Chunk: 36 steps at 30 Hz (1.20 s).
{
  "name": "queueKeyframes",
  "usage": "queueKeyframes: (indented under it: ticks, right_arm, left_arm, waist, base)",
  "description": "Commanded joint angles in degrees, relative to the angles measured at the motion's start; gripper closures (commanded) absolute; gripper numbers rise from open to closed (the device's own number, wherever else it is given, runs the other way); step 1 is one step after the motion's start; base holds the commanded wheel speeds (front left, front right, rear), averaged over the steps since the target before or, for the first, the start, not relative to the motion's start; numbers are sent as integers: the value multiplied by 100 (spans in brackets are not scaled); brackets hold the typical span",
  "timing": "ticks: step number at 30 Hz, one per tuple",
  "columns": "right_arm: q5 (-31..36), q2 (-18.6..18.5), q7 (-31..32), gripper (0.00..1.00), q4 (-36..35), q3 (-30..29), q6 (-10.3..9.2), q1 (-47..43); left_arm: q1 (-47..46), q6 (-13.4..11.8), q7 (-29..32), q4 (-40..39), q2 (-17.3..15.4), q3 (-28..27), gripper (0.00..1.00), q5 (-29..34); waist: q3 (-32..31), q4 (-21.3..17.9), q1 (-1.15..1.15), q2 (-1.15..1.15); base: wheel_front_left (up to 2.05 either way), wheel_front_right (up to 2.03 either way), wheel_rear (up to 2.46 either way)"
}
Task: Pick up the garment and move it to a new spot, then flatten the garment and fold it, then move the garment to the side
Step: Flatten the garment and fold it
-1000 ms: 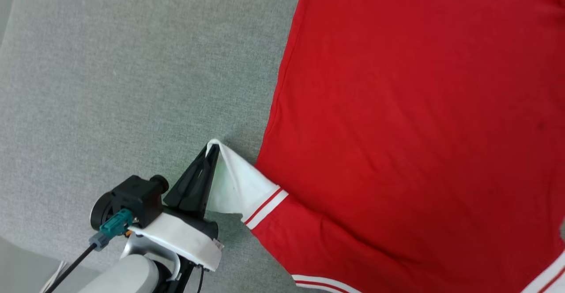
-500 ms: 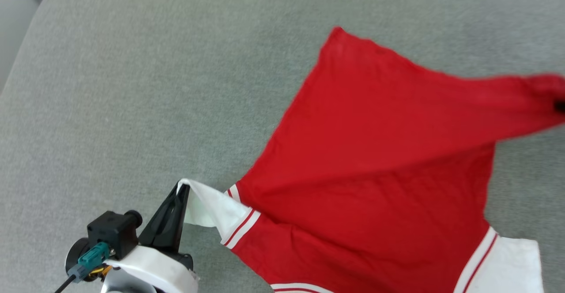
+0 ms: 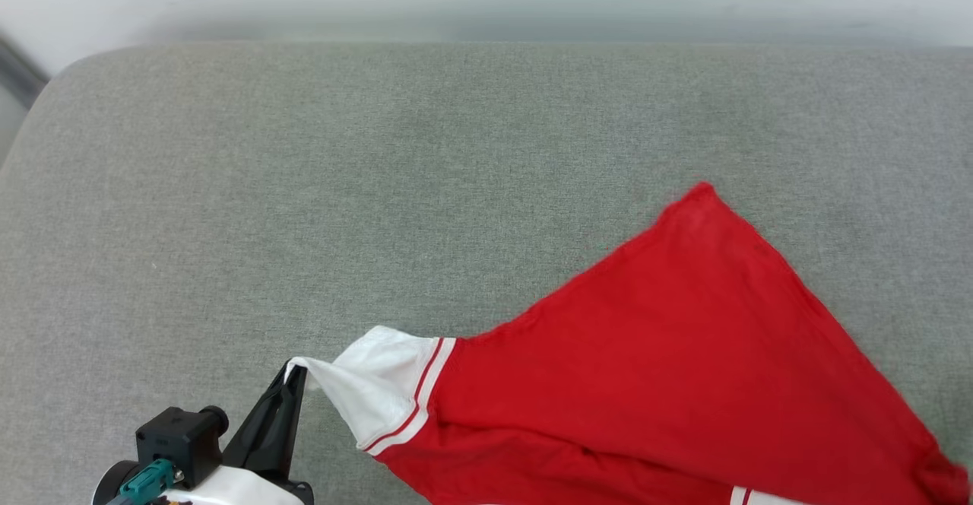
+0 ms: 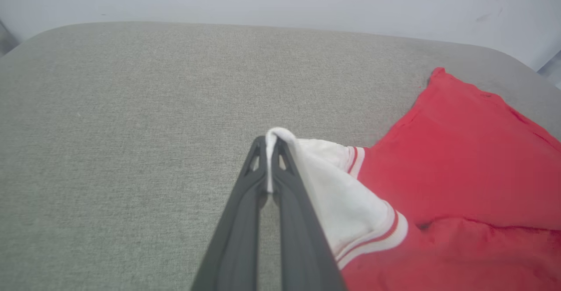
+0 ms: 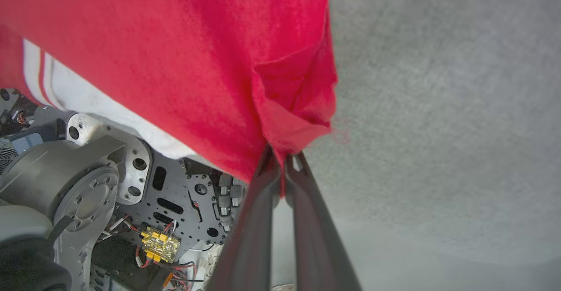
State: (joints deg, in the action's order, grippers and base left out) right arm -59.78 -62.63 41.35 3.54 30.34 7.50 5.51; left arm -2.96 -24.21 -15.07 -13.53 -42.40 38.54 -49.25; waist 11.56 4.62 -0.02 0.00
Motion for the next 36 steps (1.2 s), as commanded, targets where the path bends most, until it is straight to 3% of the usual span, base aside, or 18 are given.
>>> queueKeyframes:
  ticks: [1, 7, 8, 9, 10, 15, 21, 27, 36]
  right_arm:
    - [9, 165, -116, 100, 65, -73, -2, -246]
    - [160, 819, -519, 100, 416, -545, -4, -930]
    - [199, 924, -581, 96, 431, -674, -4, -926]
    - [266, 986, -615, 67, 426, -816, -4, -894]
    - [355, 995, -622, 0, 381, -940, -4, -840]
    - [652, 956, -638, 0, -169, -1730, -2, -365]
    - [972, 1012, -63, 0, -940, -2178, -2, 587]
    - [1330, 1201, 917, 0, -1098, -1718, -2, 1870]
    - [1747, 1481, 1886, 0, -146, -598, -2, 3490]
  left_arm:
    - [54, -22, -6, -30, -9, -12, 100, -24]
    - [23, -31, 27, -34, -16, 19, 100, -6]
    - [21, -28, 35, -28, -19, 19, 100, -6]
    - [27, -30, 36, -21, -21, 21, 100, -12]
    - [34, -35, 42, -15, -28, 24, 100, -14]
    - [11, -19, 50, -30, -19, 41, 100, -7]
    - [-187, 56, 101, -49, 69, 123, 100, 73]
    - [-456, 158, 113, 3, 180, 195, 100, 185]
    - [-943, 428, 117, 226, 486, 350, 100, 332]
  waist:
    - [-5, -12, 2, 0]
    - [4, -23, 2, 0]
    - [-6, -27, 2, 0]
    - [-18, -34, 2, 0]
    - [-31, -36, 2, 0]
    - [-54, -25, 2, 0]
    - [79, 113, 2, 0]
    - [385, 360, 2, 0]
    - [968, 801, 2, 0]
  base:
    - [0, 0, 0]
    - [0, 0, 0]
    - [0, 0, 0]
    - [0, 0, 0]
    - [0, 0, 0]
    - [0, 0, 0]
    - [0, 0, 0]
    - [0, 0, 0]
    - [0, 0, 0]
